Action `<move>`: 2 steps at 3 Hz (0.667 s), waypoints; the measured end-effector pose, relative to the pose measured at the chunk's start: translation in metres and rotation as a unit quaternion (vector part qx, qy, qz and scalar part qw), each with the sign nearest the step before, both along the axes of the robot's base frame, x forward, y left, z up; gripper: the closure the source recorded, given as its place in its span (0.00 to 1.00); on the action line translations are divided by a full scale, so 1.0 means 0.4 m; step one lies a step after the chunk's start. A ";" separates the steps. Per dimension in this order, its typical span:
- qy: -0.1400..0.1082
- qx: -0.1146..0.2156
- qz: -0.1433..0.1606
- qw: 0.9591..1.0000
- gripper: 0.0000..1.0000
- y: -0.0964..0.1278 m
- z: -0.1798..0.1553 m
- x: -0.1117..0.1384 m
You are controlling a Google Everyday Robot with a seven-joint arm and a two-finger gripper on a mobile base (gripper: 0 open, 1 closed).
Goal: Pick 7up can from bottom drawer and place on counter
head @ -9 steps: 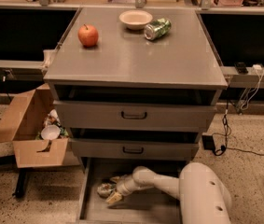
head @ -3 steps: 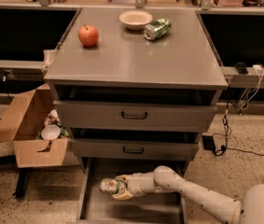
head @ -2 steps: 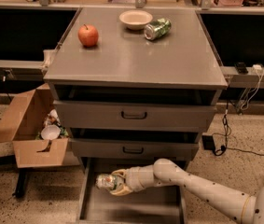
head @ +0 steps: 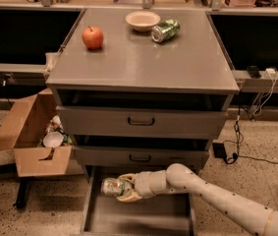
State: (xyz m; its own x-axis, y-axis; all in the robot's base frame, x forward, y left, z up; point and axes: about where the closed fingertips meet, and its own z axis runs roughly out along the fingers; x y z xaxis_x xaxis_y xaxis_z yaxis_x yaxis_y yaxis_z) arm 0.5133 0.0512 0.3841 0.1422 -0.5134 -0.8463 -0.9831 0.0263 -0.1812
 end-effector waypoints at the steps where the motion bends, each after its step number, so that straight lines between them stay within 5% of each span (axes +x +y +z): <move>1: -0.045 0.032 0.003 0.998 1.00 -0.021 0.192 -0.009; 2: -0.091 0.053 0.011 0.994 1.00 -0.031 0.375 -0.017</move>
Offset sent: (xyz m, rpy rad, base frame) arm -0.0105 -0.0265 0.2447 0.1459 -0.3054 0.0390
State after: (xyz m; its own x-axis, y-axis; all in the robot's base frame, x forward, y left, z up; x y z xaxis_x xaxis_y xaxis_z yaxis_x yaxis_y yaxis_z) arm 0.5066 0.0386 0.5341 0.3092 -0.4170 -0.8547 -0.9346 0.0331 -0.3543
